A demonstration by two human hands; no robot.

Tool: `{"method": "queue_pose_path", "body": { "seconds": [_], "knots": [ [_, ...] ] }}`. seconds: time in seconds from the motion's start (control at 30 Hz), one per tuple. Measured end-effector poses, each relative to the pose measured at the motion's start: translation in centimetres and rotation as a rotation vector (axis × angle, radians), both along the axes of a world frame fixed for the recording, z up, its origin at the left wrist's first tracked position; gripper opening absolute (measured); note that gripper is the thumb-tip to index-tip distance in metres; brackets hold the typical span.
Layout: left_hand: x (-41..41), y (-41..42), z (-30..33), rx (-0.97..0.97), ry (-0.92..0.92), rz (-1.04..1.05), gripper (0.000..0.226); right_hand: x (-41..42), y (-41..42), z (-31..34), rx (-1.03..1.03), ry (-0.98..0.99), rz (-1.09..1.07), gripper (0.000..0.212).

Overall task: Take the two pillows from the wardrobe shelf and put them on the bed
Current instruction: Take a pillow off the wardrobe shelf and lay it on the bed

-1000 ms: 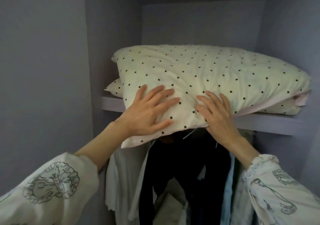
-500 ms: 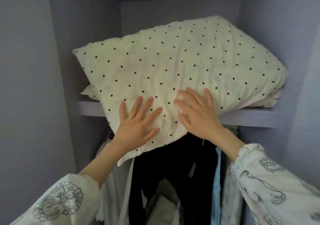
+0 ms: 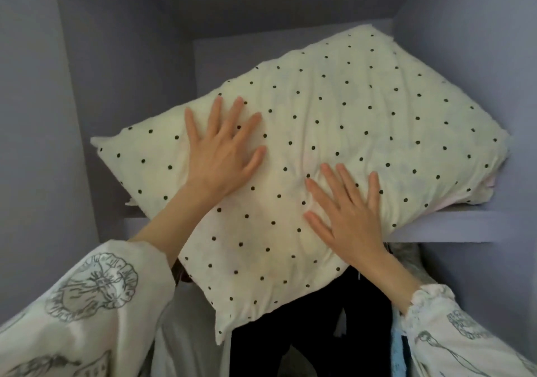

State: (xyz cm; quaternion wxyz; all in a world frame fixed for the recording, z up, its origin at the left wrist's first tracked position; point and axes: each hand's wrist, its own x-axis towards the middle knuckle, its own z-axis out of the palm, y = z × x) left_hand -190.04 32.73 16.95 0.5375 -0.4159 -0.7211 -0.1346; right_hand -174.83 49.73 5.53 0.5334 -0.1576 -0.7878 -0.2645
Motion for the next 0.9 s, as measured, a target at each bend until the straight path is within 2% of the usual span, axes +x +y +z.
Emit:
{"method": "queue_pose_path", "body": {
  "seconds": [0.13, 0.33, 0.53, 0.73, 0.9],
  "knots": [
    [-0.7, 1.3, 3.0, 0.043, -0.082, 0.0, 0.064, 0.5, 0.6, 0.7, -0.005, -0.008, 0.031, 0.058],
    [-1.5, 0.8, 0.9, 0.068, -0.13, 0.032, 0.067, 0.4, 0.7, 2.9, -0.255, 0.163, -0.053, 0.063],
    [-1.1, -1.9, -5.2, 0.218, -0.152, 0.0, 0.063, 0.6, 1.1, 2.9, -0.128, 0.046, -0.065, 0.062],
    [0.8, -2.9, -10.2, 0.343, -0.396, -0.001, 0.059, 1.1, 2.2, 3.7, 0.041, -0.137, -0.011, 0.061],
    [0.9, -3.9, -9.3, 0.381, -0.446, -0.042, 0.054, 1.5, 2.6, 3.6, 0.079, -0.175, 0.002, 0.06]
  ]
}}
